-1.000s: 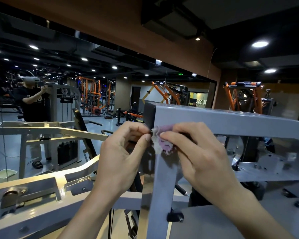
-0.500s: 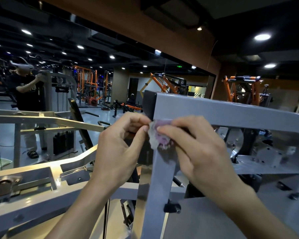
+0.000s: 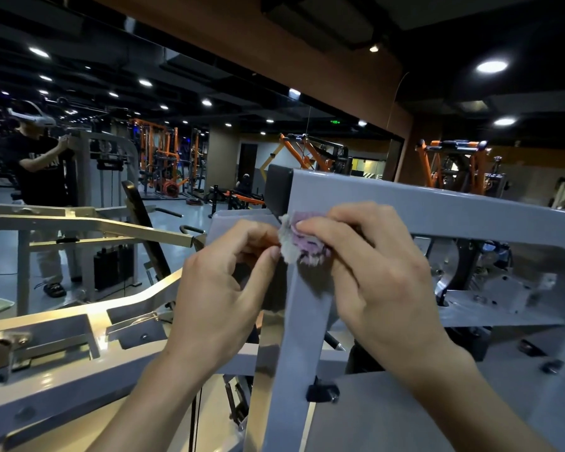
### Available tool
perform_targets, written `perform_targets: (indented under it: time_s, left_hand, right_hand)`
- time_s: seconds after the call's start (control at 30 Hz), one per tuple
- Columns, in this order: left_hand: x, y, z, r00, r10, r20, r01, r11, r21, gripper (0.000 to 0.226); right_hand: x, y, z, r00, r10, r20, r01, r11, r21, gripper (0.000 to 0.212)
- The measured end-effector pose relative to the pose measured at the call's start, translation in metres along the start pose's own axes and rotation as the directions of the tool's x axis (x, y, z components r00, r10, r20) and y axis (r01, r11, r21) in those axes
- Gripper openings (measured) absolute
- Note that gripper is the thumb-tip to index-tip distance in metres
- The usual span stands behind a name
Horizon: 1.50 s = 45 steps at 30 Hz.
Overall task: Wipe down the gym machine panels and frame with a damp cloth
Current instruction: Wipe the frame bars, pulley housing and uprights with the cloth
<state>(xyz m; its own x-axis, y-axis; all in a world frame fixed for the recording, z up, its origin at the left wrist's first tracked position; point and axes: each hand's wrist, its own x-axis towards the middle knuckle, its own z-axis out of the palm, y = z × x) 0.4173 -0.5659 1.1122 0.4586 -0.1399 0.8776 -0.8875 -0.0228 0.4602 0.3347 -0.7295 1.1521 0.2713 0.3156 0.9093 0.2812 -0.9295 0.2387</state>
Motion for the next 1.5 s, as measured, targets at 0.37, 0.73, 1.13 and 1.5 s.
perform_targets:
  time_s: [0.37,0.73,1.13,1.5]
  left_hand:
    - [-0.001,-0.007,0.003,0.994,0.109,-0.013,-0.105,0.979,0.173,0.010]
    - [-0.002,-0.010,0.002,0.991,0.136,0.005,-0.134,0.963,0.234,0.018]
    - [-0.004,-0.014,0.003,0.988,0.155,-0.005,-0.150,0.963,0.223,0.018]
    - [-0.006,-0.014,0.006,0.987,0.156,-0.030,-0.146,0.967,0.208,0.018]
  right_hand:
    - [-0.011,-0.005,0.007,1.000,0.015,0.015,-0.015,0.999,0.028,0.031]
    - [-0.021,-0.011,0.010,0.997,0.062,0.038,-0.064,0.996,0.063,0.033]
    - [-0.038,-0.017,0.014,0.992,0.116,0.057,-0.121,0.988,0.092,0.035]
    - [-0.049,-0.020,0.018,0.990,0.123,0.064,-0.128,0.988,0.089,0.034]
